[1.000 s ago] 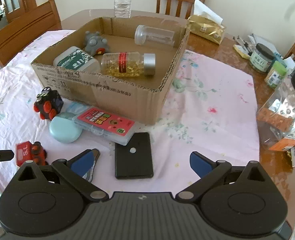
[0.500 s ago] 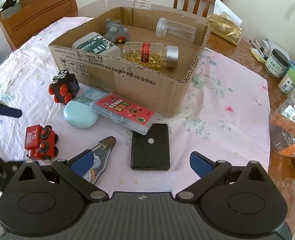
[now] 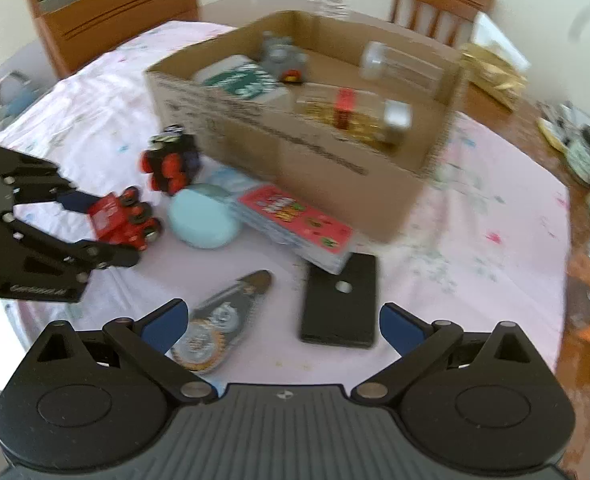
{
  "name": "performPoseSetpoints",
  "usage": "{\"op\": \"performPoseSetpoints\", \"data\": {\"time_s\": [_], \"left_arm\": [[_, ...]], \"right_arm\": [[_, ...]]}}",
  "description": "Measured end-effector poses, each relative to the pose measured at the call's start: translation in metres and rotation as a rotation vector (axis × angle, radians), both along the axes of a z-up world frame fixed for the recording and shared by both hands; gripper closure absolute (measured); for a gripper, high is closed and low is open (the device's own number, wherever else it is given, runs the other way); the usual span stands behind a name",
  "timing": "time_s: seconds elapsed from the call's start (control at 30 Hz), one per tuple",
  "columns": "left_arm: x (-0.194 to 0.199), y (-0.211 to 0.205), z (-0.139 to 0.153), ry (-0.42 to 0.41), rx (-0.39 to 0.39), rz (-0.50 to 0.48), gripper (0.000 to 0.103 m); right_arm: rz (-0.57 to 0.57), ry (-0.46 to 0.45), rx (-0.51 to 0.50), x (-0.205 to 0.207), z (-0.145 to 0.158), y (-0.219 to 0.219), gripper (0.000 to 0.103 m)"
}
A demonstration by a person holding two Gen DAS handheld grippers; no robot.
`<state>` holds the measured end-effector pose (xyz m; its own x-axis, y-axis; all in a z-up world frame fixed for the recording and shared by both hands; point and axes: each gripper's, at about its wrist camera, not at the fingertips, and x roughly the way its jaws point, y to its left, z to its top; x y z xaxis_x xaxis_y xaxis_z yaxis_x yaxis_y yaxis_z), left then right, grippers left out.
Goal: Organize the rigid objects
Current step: 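Grasp the red S.L toy train with the left tool while the right tool approaches the silver tape dispenser, then lift the train with the left tool while the right tool grasps the silver tape dispenser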
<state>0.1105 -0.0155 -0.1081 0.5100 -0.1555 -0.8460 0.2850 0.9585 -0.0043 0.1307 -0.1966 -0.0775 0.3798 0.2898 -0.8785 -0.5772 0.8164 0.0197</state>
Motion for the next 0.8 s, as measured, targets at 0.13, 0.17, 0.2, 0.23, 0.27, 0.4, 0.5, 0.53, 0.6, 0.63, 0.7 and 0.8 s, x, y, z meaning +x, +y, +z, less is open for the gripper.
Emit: {"op": "performPoseSetpoints", "data": {"time_s": [0.13,0.17,0.2,0.23,0.27,0.4,0.5,0.53,0.6,0.63,0.7,0.8], "left_arm": [[-0.003,0.011,0.000,0.005,0.006,0.079,0.056],[-0.004,0.015,0.000,0.006,0.004,0.100,0.056],[-0.006,0.018,0.000,0.007,0.003,0.115,0.056],[-0.007,0.021,0.000,0.008,0.002,0.131,0.056],[-0.008,0.023,-0.001,0.009,0.000,0.144,0.056],[-0.012,0.028,0.000,0.005,-0.011,0.198,0.055],[-0.014,0.029,0.001,0.000,-0.027,0.234,0.049],[-0.015,0.028,0.000,-0.001,-0.030,0.245,0.048],[-0.016,0.029,0.001,-0.006,-0.028,0.254,0.046],[-0.017,0.028,0.001,-0.009,-0.026,0.259,0.045],[-0.018,0.027,0.001,-0.012,-0.023,0.265,0.043],[-0.018,0.026,0.000,-0.014,-0.016,0.270,0.042]], "right_arm": [[0.104,0.035,0.044,0.003,-0.005,0.013,0.000],[0.130,0.044,0.051,0.005,-0.007,0.016,0.000],[0.158,0.054,0.056,0.007,-0.010,0.019,0.000],[0.180,0.059,0.056,0.009,-0.012,0.023,0.000],[0.200,0.065,0.053,0.012,-0.015,0.026,0.000],[0.284,0.071,0.021,0.021,-0.025,0.039,0.000],[0.336,0.089,0.006,0.025,-0.031,0.047,0.000],[0.353,0.103,0.005,0.026,-0.033,0.050,0.000],[0.385,0.121,-0.002,0.025,-0.034,0.052,0.000],[0.402,0.123,-0.010,0.023,-0.034,0.052,0.000],[0.433,0.132,-0.026,0.018,-0.034,0.051,0.000],[0.446,0.151,-0.032,0.010,-0.032,0.044,0.000]]}}
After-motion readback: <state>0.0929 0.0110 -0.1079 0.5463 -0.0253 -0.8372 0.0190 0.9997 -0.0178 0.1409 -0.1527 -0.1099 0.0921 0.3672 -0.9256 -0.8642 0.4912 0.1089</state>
